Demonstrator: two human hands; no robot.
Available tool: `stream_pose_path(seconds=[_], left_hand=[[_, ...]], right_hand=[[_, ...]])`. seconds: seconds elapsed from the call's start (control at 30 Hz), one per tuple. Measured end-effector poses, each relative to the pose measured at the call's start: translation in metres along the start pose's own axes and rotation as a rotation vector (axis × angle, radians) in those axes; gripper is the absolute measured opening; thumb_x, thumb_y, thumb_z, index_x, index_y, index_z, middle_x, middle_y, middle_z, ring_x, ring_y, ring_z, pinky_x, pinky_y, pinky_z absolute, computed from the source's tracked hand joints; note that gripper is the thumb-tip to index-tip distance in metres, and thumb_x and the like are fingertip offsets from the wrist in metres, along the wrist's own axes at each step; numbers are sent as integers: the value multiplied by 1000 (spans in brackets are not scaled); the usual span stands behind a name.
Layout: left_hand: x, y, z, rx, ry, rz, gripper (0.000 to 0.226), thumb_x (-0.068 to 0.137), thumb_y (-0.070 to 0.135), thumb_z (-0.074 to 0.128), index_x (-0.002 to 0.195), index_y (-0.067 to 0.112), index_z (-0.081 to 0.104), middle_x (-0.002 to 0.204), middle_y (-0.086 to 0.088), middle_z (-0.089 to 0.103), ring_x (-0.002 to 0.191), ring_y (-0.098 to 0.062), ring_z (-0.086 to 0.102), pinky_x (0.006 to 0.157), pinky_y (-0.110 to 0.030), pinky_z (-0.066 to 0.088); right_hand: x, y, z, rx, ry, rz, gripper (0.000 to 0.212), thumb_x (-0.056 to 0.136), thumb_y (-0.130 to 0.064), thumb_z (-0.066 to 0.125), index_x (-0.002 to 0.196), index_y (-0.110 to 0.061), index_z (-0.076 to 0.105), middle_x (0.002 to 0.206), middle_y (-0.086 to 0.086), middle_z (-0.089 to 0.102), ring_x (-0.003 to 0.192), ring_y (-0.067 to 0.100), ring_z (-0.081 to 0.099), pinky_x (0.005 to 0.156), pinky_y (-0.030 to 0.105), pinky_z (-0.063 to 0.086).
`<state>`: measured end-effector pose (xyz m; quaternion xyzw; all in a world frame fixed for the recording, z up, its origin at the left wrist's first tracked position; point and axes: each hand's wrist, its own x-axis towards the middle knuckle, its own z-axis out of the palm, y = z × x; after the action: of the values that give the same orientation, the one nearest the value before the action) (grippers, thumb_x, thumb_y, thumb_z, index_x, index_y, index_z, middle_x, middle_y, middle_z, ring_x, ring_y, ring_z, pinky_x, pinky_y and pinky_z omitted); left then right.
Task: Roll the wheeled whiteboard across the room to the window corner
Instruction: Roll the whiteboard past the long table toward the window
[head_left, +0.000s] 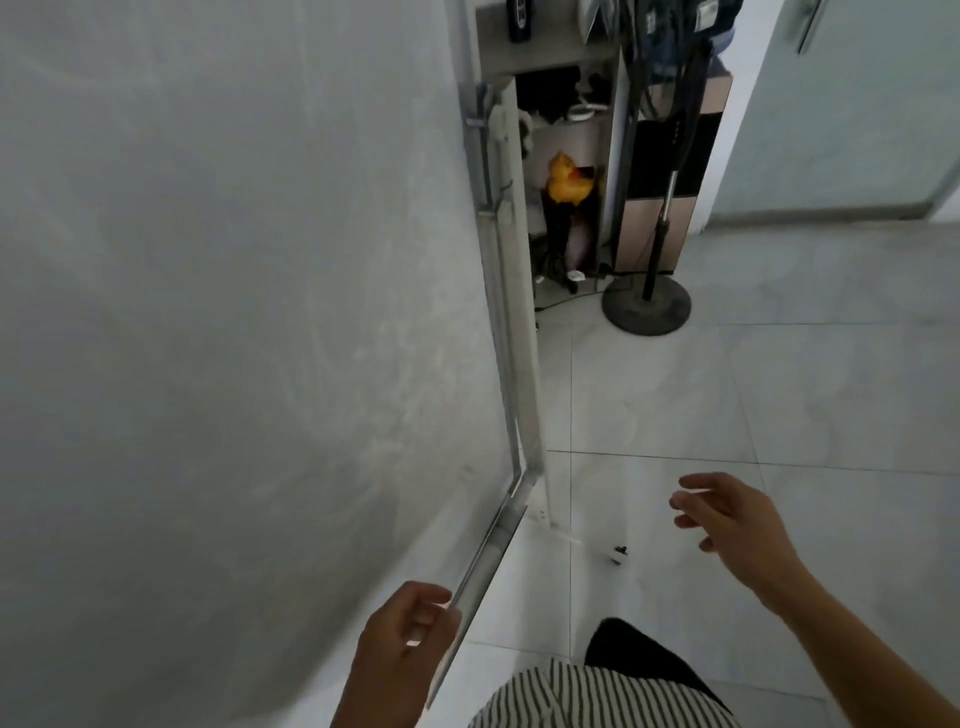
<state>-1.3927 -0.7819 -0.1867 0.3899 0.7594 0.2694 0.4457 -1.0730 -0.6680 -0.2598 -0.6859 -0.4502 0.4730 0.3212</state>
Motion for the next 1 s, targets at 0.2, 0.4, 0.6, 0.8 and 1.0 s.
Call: stream_pose_path(seconds=[0.2,0.4,0.6,0.8,1.0], left_hand=[[47,60,50,-42,-5,8,32,54,56,63,81,40,69,83,-12,73,78,-24,71,76,-44,55],[106,142,119,-111,186,-11,11,73,25,73,78,33,70,81,-15,73,77,-30,69,78,-51,53],[115,201,174,-235,493,-90,13,88,7,64,87,20,68,80,-9,74,74,-19,72,83,-53,55],[112,236,200,-320,778,-102,13,88,6,63,90,19,67,80,-10,73,71,-10,71,79,-49,56],[123,256,210,-377,1037,-147,16,71,49,67,86,43,65,87,4,74,81,-15,72,72,-42,58]], right_hand=[[54,13,-50,10,-16,77,14,86,-14,66,100,-10,65,84,10,75,78,24,72,59,38,52],[189,-5,-134,-67,-90,53,13,87,-12,64,100,-9,65,85,10,75,78,25,70,59,34,50],[306,-51,-189,-250,-337,-65,8,85,-16,67,91,-20,66,80,3,76,76,18,72,57,33,52],[389,-108,-152,-330,-577,-200,9,86,-14,66,94,-17,66,80,4,74,71,14,71,54,28,50],[428,-152,-80,-443,-885,-377,9,85,-24,67,93,-28,65,79,0,74,76,13,71,64,30,48]])
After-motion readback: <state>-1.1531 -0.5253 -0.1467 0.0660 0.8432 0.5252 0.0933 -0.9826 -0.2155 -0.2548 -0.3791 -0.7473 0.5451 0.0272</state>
